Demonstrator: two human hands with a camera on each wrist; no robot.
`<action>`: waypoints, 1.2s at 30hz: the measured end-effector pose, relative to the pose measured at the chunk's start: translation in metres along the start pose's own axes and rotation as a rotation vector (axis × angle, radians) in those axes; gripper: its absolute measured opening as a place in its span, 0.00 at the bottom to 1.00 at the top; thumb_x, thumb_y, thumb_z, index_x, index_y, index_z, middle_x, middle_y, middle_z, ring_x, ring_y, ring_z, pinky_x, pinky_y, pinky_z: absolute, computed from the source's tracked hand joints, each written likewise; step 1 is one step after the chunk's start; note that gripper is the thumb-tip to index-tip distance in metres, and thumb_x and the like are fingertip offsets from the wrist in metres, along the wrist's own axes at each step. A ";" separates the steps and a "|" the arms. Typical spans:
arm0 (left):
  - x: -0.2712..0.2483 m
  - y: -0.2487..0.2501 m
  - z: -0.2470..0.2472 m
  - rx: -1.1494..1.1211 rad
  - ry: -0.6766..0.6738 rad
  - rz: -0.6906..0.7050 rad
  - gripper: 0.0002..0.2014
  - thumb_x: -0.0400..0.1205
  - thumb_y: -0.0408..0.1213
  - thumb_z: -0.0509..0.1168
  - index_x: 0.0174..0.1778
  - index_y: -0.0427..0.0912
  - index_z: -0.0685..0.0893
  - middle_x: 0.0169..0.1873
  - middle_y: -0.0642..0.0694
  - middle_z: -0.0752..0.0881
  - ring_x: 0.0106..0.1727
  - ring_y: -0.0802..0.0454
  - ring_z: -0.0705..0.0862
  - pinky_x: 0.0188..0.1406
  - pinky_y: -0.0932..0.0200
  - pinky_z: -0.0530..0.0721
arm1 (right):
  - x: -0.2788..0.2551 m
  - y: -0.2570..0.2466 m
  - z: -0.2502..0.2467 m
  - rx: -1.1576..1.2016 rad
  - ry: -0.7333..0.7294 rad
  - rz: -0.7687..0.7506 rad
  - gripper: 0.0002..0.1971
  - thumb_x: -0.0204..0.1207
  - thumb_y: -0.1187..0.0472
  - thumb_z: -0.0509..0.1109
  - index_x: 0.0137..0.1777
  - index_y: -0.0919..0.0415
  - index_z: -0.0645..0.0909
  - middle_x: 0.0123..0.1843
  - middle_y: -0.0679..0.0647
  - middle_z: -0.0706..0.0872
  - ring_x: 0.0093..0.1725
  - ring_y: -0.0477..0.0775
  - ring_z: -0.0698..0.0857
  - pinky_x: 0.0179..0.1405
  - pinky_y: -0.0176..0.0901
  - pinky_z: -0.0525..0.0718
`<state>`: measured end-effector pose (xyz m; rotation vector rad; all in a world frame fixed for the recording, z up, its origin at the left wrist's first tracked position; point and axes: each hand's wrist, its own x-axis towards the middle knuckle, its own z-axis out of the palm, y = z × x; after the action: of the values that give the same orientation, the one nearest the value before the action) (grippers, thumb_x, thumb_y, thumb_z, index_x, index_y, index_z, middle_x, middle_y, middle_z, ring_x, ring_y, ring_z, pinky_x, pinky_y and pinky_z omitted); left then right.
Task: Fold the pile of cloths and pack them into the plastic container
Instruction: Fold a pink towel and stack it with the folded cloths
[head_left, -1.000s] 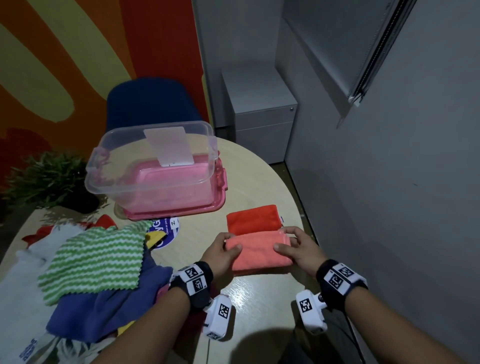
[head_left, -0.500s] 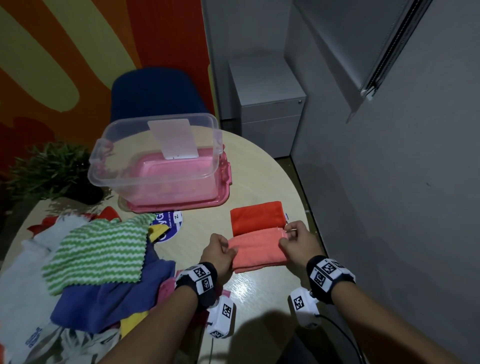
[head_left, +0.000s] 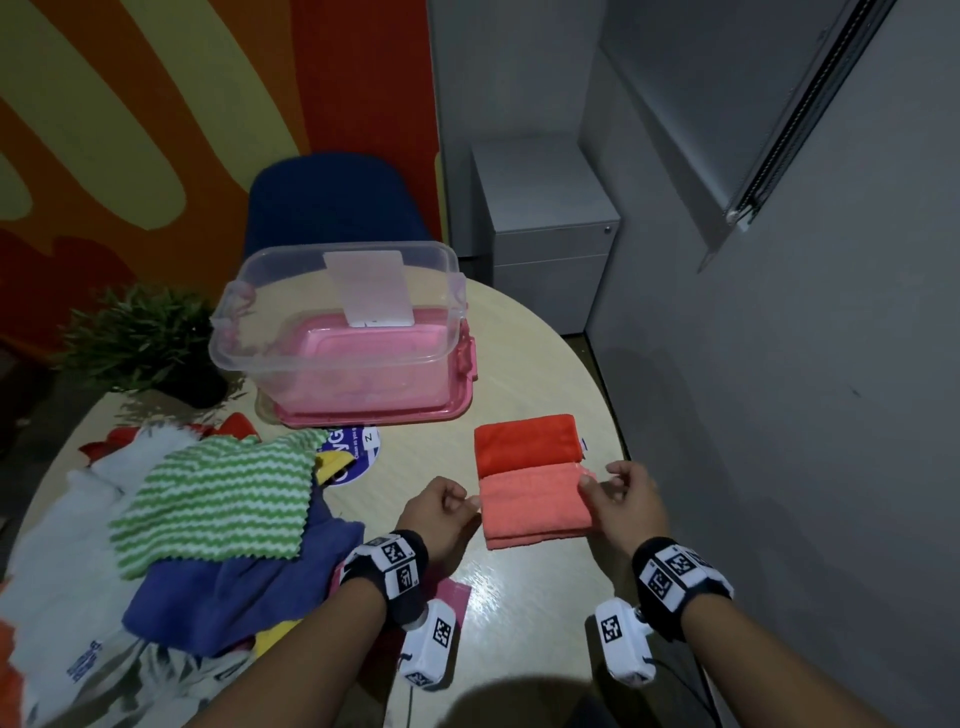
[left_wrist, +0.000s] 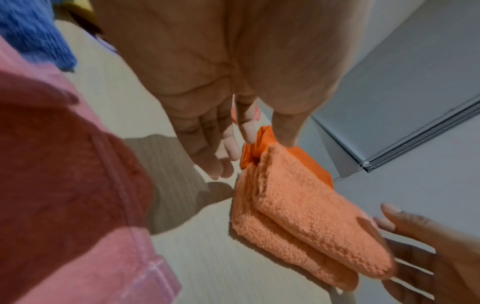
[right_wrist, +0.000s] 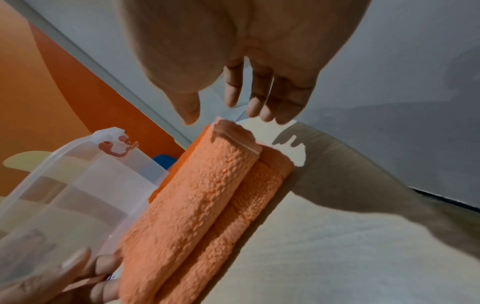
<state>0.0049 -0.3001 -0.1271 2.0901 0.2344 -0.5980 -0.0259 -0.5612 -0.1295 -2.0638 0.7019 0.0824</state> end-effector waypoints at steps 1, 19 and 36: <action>-0.006 -0.004 -0.007 -0.012 0.008 0.009 0.06 0.82 0.47 0.68 0.47 0.50 0.82 0.39 0.53 0.87 0.43 0.54 0.85 0.40 0.61 0.78 | -0.007 -0.002 -0.002 -0.010 0.022 -0.007 0.18 0.76 0.49 0.76 0.60 0.48 0.74 0.57 0.50 0.77 0.54 0.51 0.84 0.55 0.52 0.86; -0.101 -0.145 -0.058 0.738 -0.221 0.143 0.58 0.66 0.71 0.57 0.87 0.46 0.43 0.83 0.55 0.41 0.85 0.54 0.41 0.85 0.46 0.46 | -0.115 0.003 0.102 -0.663 -0.792 -0.429 0.51 0.67 0.31 0.67 0.86 0.39 0.45 0.84 0.39 0.57 0.81 0.52 0.64 0.78 0.62 0.65; -0.094 -0.127 -0.060 0.674 -0.230 0.056 0.37 0.85 0.46 0.63 0.87 0.47 0.52 0.87 0.43 0.45 0.87 0.47 0.46 0.86 0.46 0.49 | -0.093 0.007 0.116 -0.747 -0.851 -0.475 0.13 0.77 0.41 0.61 0.50 0.49 0.73 0.59 0.43 0.63 0.54 0.49 0.77 0.60 0.54 0.77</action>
<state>-0.1059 -0.1738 -0.1462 2.6234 -0.1870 -0.9723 -0.0833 -0.4308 -0.1712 -2.5038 -0.4173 1.0021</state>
